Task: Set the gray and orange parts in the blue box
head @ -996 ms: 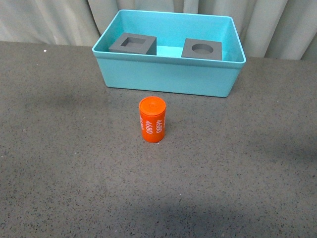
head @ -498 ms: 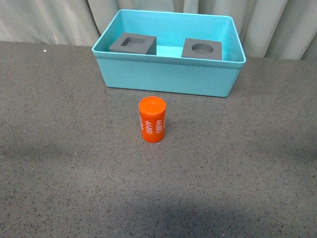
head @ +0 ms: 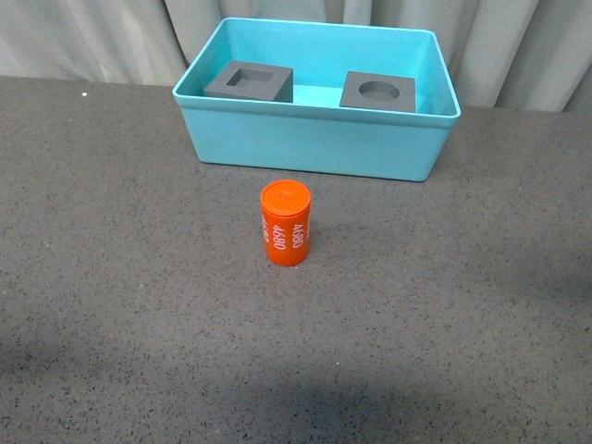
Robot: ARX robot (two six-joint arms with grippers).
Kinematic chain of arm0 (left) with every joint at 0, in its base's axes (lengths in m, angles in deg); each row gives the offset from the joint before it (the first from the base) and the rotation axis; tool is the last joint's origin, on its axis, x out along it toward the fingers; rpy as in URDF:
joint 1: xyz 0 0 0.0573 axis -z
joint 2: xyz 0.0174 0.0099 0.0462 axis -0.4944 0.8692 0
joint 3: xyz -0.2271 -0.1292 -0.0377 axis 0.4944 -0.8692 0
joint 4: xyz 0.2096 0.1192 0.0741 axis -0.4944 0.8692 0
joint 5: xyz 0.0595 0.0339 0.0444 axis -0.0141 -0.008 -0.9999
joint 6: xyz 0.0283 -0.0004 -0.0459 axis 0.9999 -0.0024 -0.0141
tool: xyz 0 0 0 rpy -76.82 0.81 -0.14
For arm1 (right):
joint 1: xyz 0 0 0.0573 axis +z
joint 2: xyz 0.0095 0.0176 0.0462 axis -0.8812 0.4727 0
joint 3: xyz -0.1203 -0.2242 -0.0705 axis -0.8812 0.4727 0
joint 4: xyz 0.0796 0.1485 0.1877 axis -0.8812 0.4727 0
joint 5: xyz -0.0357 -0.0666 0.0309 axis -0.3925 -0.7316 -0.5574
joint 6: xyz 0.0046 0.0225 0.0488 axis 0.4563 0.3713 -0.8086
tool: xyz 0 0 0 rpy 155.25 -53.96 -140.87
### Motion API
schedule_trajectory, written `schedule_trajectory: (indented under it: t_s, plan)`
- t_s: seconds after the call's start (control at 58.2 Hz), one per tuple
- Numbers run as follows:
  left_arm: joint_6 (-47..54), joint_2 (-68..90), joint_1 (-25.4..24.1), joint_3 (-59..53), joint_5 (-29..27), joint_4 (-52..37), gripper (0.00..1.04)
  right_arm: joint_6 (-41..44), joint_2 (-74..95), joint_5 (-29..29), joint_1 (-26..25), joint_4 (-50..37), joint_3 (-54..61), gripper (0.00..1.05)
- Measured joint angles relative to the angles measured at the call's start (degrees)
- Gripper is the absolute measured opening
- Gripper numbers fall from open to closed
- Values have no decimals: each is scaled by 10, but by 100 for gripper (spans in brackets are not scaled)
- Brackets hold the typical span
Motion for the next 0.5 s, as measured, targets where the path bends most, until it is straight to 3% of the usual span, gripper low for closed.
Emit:
schedule_trajectory:
  t_s: [0.498]
  plan:
    - [0,-197,0,-4,0,177,4,0,0,0,0,0,0,95]
